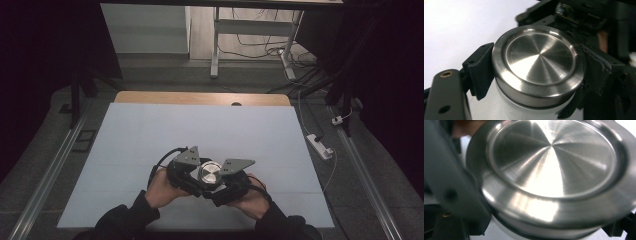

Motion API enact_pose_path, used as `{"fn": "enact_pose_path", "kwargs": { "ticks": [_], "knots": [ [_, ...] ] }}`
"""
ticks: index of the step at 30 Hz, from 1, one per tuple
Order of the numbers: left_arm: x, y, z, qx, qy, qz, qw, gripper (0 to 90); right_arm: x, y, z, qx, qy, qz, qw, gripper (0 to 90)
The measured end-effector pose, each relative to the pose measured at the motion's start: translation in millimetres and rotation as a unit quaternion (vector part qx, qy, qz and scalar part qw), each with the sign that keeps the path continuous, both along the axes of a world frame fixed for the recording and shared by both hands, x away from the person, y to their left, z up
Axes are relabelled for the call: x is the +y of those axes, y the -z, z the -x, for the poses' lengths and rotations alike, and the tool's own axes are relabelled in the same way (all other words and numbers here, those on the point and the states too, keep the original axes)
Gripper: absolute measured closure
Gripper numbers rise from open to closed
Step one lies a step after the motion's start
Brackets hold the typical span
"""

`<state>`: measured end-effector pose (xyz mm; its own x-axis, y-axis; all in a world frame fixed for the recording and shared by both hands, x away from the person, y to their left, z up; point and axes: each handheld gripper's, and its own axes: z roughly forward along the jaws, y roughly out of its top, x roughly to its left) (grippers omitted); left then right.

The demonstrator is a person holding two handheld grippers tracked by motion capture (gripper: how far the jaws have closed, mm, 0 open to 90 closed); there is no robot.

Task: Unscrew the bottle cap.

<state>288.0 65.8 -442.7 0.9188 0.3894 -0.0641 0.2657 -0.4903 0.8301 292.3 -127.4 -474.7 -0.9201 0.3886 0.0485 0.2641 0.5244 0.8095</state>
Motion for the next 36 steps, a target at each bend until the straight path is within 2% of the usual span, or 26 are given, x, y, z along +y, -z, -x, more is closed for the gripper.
{"fn": "enact_pose_path", "kwargs": {
  "ticks": [2,3,4,7,9,11,12,13,15,17,18,21,23,25,28,31,33,36],
  "knots": [
    [-3.5,0.6,3.2,-0.006,-0.026,0.002,0.9996,18.5,0.2,-0.3,-0.4,-0.005,0.017,0.002,0.9998,15.0],
    [-4.2,0.3,3.1,-0.007,-0.026,0.003,0.9996,18.3,0.1,-0.4,-0.4,-0.008,0.022,0.004,0.9997,15.0],
    [-3.8,-0.7,1.7,-0.006,-0.021,0.008,0.9997,16.6,-0.4,-0.6,-0.6,-0.009,0.023,0.002,0.9997,15.0],
    [2.5,-7.1,-4.9,0.002,0.002,0.016,0.9999,3.9,-1.8,-1.9,-0.9,-0.003,0.017,-0.006,0.9998,15.0],
    [10.1,-11.1,-7.8,-0.004,0.019,0.010,0.9998,1.4,-1.9,-2.2,-0.9,-0.002,0.007,-0.007,0.9999,14.9],
    [18.4,-12.4,-11.7,0.004,0.047,0.005,0.9989,1.3,-1.5,-2.3,-0.8,-0.001,-0.006,-0.008,1.0000,15.0],
    [22.6,-12.0,-14.0,0.011,0.069,0.003,0.9976,2.4,-1.1,-2.4,-0.6,0.002,-0.014,-0.009,0.9999,15.0],
    [25.9,-11.1,-15.1,0.016,0.080,0.006,0.9967,2.7,-0.4,-2.5,-0.3,0.004,-0.022,-0.010,0.9997,14.9],
    [31.2,-8.5,-19.0,0.032,0.117,0.009,0.9926,5.0,1.4,-2.6,1.3,0.006,-0.039,-0.011,0.9992,15.0],
    [33.4,-5.8,-20.8,0.038,0.136,0.009,0.9899,6.9,3.6,-2.9,3.4,0.007,-0.058,-0.010,0.9983,15.0],
    [33.1,-4.3,-21.3,0.044,0.151,0.009,0.9875,7.4,4.8,-3.1,4.6,0.006,-0.065,-0.009,0.9978,15.0],
    [31.1,-2.4,-19.3,0.036,0.181,0.001,0.9828,12.4,7.6,-3.3,7.3,0.009,-0.084,-0.010,0.9964,14.9],
    [29.7,-2.8,-17.1,0.029,0.186,0.002,0.9821,17.5,8.4,-3.8,8.6,0.009,-0.090,-0.010,0.9958,14.9],
    [28.8,-4.3,-14.5,0.019,0.177,0.002,0.9840,18.0,7.7,-4.3,8.5,0.008,-0.091,-0.012,0.9958,14.9],
    [26.4,-5.5,-11.8,0.015,0.144,0.005,0.9895,18.8,6.1,-5.2,6.6,0.007,-0.079,-0.015,0.9967,14.9],
    [20.9,-4.1,-8.1,0.011,0.092,0.009,0.9956,18.8,3.8,-4.9,3.0,0.011,-0.055,-0.017,0.9983,14.9],
    [15.5,-3.6,-4.4,0.007,0.053,0.008,0.9986,18.8,2.3,-4.3,0.7,0.008,-0.035,-0.014,0.9992,14.9],
    [6.0,-2.7,2.7,-0.007,-0.009,0.003,0.9999,18.8,0.9,-3.5,-2.1,0.003,-0.004,-0.011,0.9999,15.0]
  ]
}}
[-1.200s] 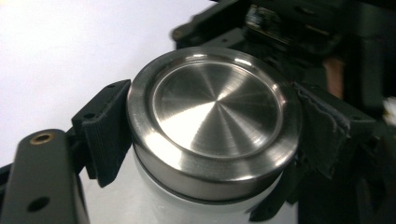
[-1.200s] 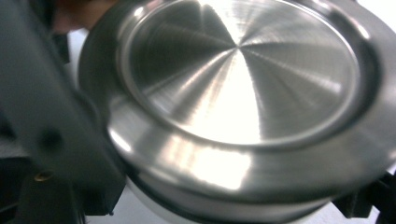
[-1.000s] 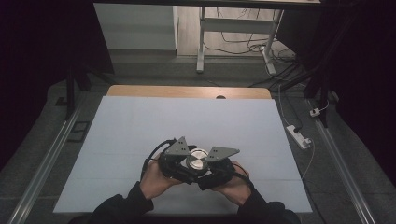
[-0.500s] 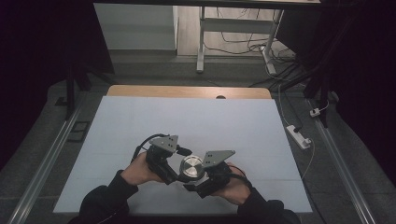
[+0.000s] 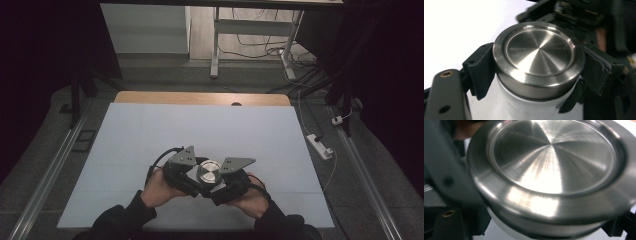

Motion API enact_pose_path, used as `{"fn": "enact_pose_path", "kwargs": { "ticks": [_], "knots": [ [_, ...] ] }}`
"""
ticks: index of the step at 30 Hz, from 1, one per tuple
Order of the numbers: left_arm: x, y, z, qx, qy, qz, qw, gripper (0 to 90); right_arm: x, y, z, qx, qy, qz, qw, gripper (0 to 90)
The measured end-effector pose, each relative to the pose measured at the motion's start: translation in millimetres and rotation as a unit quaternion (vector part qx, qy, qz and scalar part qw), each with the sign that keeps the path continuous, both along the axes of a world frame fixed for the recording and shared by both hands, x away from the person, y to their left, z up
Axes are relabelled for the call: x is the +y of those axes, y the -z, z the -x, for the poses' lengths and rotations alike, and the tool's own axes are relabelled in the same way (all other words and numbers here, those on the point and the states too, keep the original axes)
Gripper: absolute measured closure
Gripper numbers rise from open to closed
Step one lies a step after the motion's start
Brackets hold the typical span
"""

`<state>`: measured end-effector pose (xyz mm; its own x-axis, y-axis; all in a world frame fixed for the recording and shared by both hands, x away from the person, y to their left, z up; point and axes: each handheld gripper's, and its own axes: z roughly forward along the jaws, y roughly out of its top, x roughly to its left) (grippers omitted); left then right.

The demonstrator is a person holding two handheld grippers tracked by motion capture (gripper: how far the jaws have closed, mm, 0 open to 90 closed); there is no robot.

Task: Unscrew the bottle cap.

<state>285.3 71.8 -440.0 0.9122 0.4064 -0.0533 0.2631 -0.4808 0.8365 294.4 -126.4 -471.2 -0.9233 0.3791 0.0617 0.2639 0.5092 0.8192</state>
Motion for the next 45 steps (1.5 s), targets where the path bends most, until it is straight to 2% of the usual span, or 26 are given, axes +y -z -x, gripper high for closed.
{"fn": "enact_pose_path", "kwargs": {
  "ticks": [2,3,5,6,7,9,11,13,14,16,18,20,22,23,25,29,32,34,36,37,38,39,41,42,44,45],
  "knots": [
    [-5.6,0.7,3.1,-0.007,-0.030,-0.004,0.9995,18.7,0.7,0.3,-0.3,-0.006,0.024,0.006,0.9997,15.0],
    [-6.8,0.6,2.9,-0.004,-0.032,-0.002,0.9995,18.3,0.8,0.4,-0.4,-0.007,0.031,0.006,0.9995,15.0],
    [-4.1,-1.4,-0.9,0.010,-0.012,0.015,0.9998,13.2,-0.2,0.2,-1.0,-0.007,0.031,0.003,0.9995,15.0],
    [-1.5,-3.6,-3.8,0.020,0.002,0.020,0.9996,6.9,-0.7,-0.6,-0.6,-0.006,0.030,0.002,0.9995,15.0],
    [2.7,-6.4,-5.3,0.018,0.010,0.024,0.9995,3.2,-1.5,-1.5,-0.5,-0.007,0.026,-0.002,0.9996,15.0],
    [13.9,-11.5,-8.7,0.013,0.036,0.038,0.9986,3.0,-3.8,-3.8,-0.6,-0.004,0.011,-0.010,0.9999,15.0],
    [24.5,-14.8,-12.9,0.015,0.060,0.036,0.9974,3.8,-5.2,-5.7,-0.8,-0.002,-0.006,-0.017,0.9998,15.0],
    [32.7,-14.6,-17.3,0.032,0.101,0.043,0.9934,5.6,-5.3,-6.7,-0.9,0.005,-0.029,-0.021,0.9994,15.0],
    [35.3,-13.8,-18.3,0.035,0.111,0.046,0.9921,6.4,-4.5,-6.9,-0.1,0.005,-0.039,-0.022,0.9990,14.9],
    [37.0,-11.3,-20.4,0.049,0.143,0.048,0.9873,7.2,-1.8,-7.0,2.2,0.007,-0.060,-0.023,0.9979,14.9],
    [35.3,-9.0,-19.6,0.044,0.160,0.031,0.9856,9.5,1.6,-7.0,5.4,0.005,-0.081,-0.020,0.9965,14.9],
    [32.0,-6.4,-18.2,0.049,0.185,0.024,0.9813,11.2,4.5,-7.0,8.6,0.005,-0.096,-0.016,0.9952,15.0],
    [28.2,-4.9,-16.4,0.044,0.195,0.012,0.9798,13.5,6.5,-7.1,10.7,0.003,-0.107,-0.013,0.9942,15.0],
    [27.3,-4.7,-15.3,0.042,0.198,0.014,0.9793,14.9,7.0,-7.2,11.4,0.002,-0.110,-0.012,0.9938,14.9],
    [26.6,-5.9,-12.9,0.027,0.190,0.014,0.9812,17.3,7.1,-7.8,12.0,0.001,-0.110,-0.011,0.9939,14.9],
    [23.4,-9.7,-8.1,0.010,0.146,0.013,0.9891,18.8,4.8,-8.8,9.1,0.003,-0.091,-0.018,0.9957,15.0],
    [16.9,-10.2,-3.6,-0.001,0.096,0.015,0.9953,18.8,2.7,-9.7,5.6,-0.001,-0.065,-0.017,0.9978,14.9],
    [11.2,-9.1,0.5,-0.009,0.050,0.017,0.9986,18.8,1.2,-9.7,3.4,0.000,-0.042,-0.019,0.9989,15.0],
    [4.3,-6.4,5.2,-0.019,0.006,0.019,0.9996,18.8,-0.1,-8.9,0.6,-0.001,-0.020,-0.019,0.9996,14.9],
    [1.6,-5.1,6.4,-0.024,-0.008,0.016,0.9996,18.8,-0.3,-8.1,-0.3,0.000,-0.009,-0.020,0.9998,15.0],
    [0.1,-4.3,5.8,-0.022,-0.012,0.014,0.9996,18.6,0.0,-7.4,-0.6,-0.002,0.002,-0.016,0.9999,15.0],
    [0.8,-4.0,3.6,-0.014,-0.002,0.019,0.9997,17.8,0.4,-6.8,-0.6,-0.005,0.007,-0.011,0.9999,14.9],
    [7.3,-5.2,-3.4,0.014,0.032,0.043,0.9985,11.8,0.0,-6.2,-0.4,-0.006,0.004,-0.010,0.9999,15.0],
    [11.6,-6.6,-5.7,0.020,0.043,0.054,0.9974,10.3,-0.4,-6.9,-0.4,-0.007,0.000,-0.013,0.9999,15.0],
    [20.3,-11.3,-9.0,0.022,0.066,0.057,0.9959,6.8,-1.5,-9.4,-0.2,-0.010,-0.009,-0.018,0.9998,15.0],
    [24.6,-13.3,-9.8,0.017,0.079,0.053,0.9953,6.9,-2.2,-10.6,-0.2,-0.009,-0.016,-0.020,0.9996,14.9]
  ]
}}
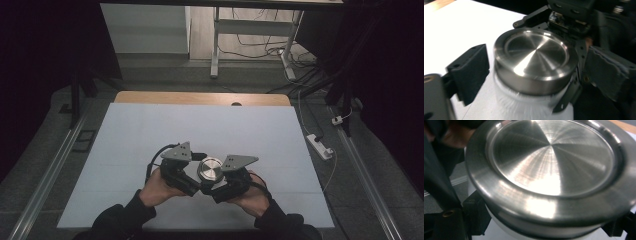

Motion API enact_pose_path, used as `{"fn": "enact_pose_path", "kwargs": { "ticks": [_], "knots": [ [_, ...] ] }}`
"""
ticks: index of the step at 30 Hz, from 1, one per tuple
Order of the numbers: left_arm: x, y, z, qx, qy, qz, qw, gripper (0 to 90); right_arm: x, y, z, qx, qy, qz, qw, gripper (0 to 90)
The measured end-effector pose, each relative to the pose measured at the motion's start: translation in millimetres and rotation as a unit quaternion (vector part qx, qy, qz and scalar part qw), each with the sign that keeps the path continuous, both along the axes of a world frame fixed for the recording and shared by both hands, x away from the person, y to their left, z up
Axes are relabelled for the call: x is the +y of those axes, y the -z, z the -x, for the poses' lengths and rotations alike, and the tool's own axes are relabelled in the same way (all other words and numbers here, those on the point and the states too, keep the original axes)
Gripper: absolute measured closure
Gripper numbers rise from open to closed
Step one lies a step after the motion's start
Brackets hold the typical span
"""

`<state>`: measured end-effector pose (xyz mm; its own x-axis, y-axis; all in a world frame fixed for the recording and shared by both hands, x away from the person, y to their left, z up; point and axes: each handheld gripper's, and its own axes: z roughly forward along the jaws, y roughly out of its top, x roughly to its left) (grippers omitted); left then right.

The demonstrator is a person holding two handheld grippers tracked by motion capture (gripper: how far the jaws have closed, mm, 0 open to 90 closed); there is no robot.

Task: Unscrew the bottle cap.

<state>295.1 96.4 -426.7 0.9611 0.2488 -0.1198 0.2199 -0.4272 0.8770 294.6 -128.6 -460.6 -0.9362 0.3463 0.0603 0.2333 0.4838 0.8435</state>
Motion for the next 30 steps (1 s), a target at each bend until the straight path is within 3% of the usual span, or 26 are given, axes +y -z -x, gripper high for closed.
{"fn": "enact_pose_path", "kwargs": {
  "ticks": [4,10,14,18,20,23,25,28,30],
  "knots": [
    [10.0,-3.5,-1.9,-0.007,0.060,-0.019,0.9980,8.8,0.2,-1.5,0.9,0.005,-0.033,-0.005,0.9994,15.0],
    [5.6,-0.5,-0.7,-0.018,0.100,-0.046,0.9937,14.6,7.7,-2.7,7.9,0.000,-0.078,0.004,0.9970,15.0],
    [3.0,0.3,2.3,-0.024,0.080,-0.039,0.9957,18.5,11.2,-2.9,10.8,-0.001,-0.077,0.011,0.9970,15.0],
    [-3.6,2.1,6.8,-0.022,0.009,-0.025,0.9994,18.6,8.7,-3.4,6.4,-0.002,-0.046,0.009,0.9989,15.0],
    [-11.4,3.2,12.1,-0.033,-0.044,-0.029,0.9981,18.6,7.7,-2.8,4.4,-0.004,-0.017,0.010,0.9998,15.0],
    [-22.6,6.1,17.6,-0.048,-0.104,-0.034,0.9928,18.4,7.1,-1.4,1.6,-0.013,0.028,0.016,0.9994,15.0],
    [-23.2,6.8,14.9,-0.039,-0.096,-0.029,0.9942,15.3,6.3,0.0,0.6,-0.010,0.037,0.013,0.9992,15.0],
    [-13.7,3.3,6.2,-0.009,-0.053,-0.012,0.9985,7.2,4.9,-1.0,0.9,-0.009,0.025,0.007,0.9996,15.0],
    [-6.0,0.1,3.7,-0.013,-0.030,-0.009,0.9994,4.7,4.1,-3.0,0.9,-0.007,0.012,0.000,0.9999,15.0]
  ]
}}
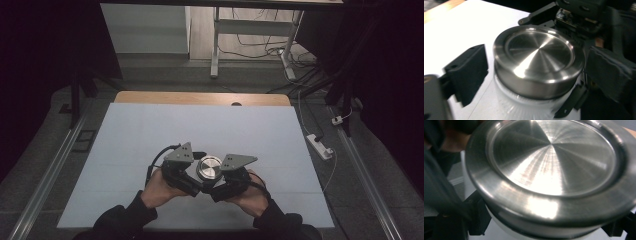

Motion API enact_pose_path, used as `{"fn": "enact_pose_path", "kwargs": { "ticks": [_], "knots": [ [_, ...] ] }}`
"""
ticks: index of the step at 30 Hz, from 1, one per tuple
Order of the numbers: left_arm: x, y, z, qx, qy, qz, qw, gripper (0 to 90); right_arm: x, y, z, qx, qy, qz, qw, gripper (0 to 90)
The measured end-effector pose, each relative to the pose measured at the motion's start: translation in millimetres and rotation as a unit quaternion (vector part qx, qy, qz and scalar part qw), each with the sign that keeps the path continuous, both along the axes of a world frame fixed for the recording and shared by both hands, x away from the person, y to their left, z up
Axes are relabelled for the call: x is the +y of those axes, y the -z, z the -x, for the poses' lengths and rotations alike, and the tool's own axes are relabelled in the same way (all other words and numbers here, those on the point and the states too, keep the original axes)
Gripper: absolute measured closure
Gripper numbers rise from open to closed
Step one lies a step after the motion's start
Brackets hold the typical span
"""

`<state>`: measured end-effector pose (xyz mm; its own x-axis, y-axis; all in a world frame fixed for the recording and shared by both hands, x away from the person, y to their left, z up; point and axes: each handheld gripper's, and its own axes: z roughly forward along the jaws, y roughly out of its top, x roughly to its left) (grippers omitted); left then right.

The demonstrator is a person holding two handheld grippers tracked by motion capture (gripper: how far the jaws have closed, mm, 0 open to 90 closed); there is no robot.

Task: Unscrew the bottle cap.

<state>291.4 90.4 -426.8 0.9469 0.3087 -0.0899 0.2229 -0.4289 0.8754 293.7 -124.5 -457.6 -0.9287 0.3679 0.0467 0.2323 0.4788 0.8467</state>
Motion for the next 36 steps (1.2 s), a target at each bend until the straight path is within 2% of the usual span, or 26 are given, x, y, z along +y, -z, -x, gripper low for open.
{"fn": "enact_pose_path", "kwargs": {
  "ticks": [3,5,8,9,11,14,16,18,19,21,22,23,26,28,30,32,34,35,36],
  "knots": [
    [9.4,-2.3,-4.0,0.005,0.052,-0.007,0.9986,5.7,-0.3,-2.0,0.1,0.009,-0.035,-0.006,0.9993,15.0],
    [14.0,-1.6,-6.1,0.006,0.086,-0.012,0.9962,8.3,0.9,-2.9,2.0,0.009,-0.059,-0.004,0.9982,15.0],
    [17.0,0.7,-7.6,0.013,0.124,-0.006,0.9922,12.9,4.9,-4.0,6.6,0.010,-0.087,-0.001,0.9962,15.0],
    [17.0,1.3,-7.3,0.014,0.134,-0.006,0.9909,15.1,6.3,-4.3,8.1,0.010,-0.093,0.000,0.9956,14.9],
    [15.6,1.6,-5.0,0.004,0.131,-0.011,0.9913,17.4,8.4,-4.6,10.2,0.008,-0.096,0.006,0.9953,14.9],
    [11.8,0.6,-0.8,-0.009,0.096,-0.015,0.9952,18.4,8.5,-3.5,8.6,0.005,-0.086,0.011,0.9962,15.0],
    [7.1,0.2,1.6,-0.011,0.060,-0.013,0.9981,18.4,7.0,-3.4,6.3,0.005,-0.069,0.009,0.9976,15.0],
    [1.1,0.5,5.0,-0.015,0.017,-0.010,0.9997,18.4,5.6,-3.9,3.9,0.002,-0.043,0.010,0.9990,15.0],
    [-2.3,0.7,7.1,-0.019,-0.007,-0.010,0.9997,18.4,4.9,-3.8,2.8,0.002,-0.033,0.008,0.9994,15.0],
    [-10.0,2.3,11.3,-0.024,-0.061,-0.012,0.9978,18.3,4.5,-3.0,1.0,0.004,0.002,0.007,1.0000,15.0],
    [-13.1,3.4,12.6,-0.027,-0.076,-0.015,0.9967,18.3,4.6,-2.2,0.3,-0.001,0.017,0.010,0.9998,15.0],
    [-14.7,4.1,12.2,-0.027,-0.079,-0.017,0.9964,17.9,4.6,-1.2,-0.4,-0.001,0.025,0.011,0.9996,15.0],
    [-7.6,2.1,2.5,0.015,-0.040,0.010,0.9991,9.7,4.0,0.3,-1.2,0.002,0.027,0.007,0.9996,15.0],
    [0.4,-1.1,-0.8,0.019,-0.020,0.019,0.9994,7.4,3.3,-1.6,-0.5,-0.001,0.022,0.001,0.9998,15.0],
    [6.7,-2.6,-3.8,0.022,0.001,0.019,0.9996,6.2,2.3,-4.1,-0.6,-0.001,0.006,-0.005,1.0000,15.0],
    [9.8,-1.5,-6.3,0.025,0.039,0.011,0.9989,9.1,2.8,-5.7,0.7,-0.001,-0.013,-0.009,0.9999,15.0],
    [9.5,0.5,-6.6,0.019,0.054,-0.003,0.9984,9.9,4.5,-6.7,3.2,-0.003,-0.032,-0.004,0.9995,15.0],
    [9.6,1.5,-6.8,0.019,0.072,-0.002,0.9972,11.7,5.9,-6.8,4.8,-0.003,-0.041,-0.004,0.9992,15.0],
    [9.3,2.1,-6.0,0.014,0.078,-0.004,0.9969,15.3,7.4,-6.8,6.4,-0.003,-0.046,-0.002,0.9989,15.0]
  ]
}}
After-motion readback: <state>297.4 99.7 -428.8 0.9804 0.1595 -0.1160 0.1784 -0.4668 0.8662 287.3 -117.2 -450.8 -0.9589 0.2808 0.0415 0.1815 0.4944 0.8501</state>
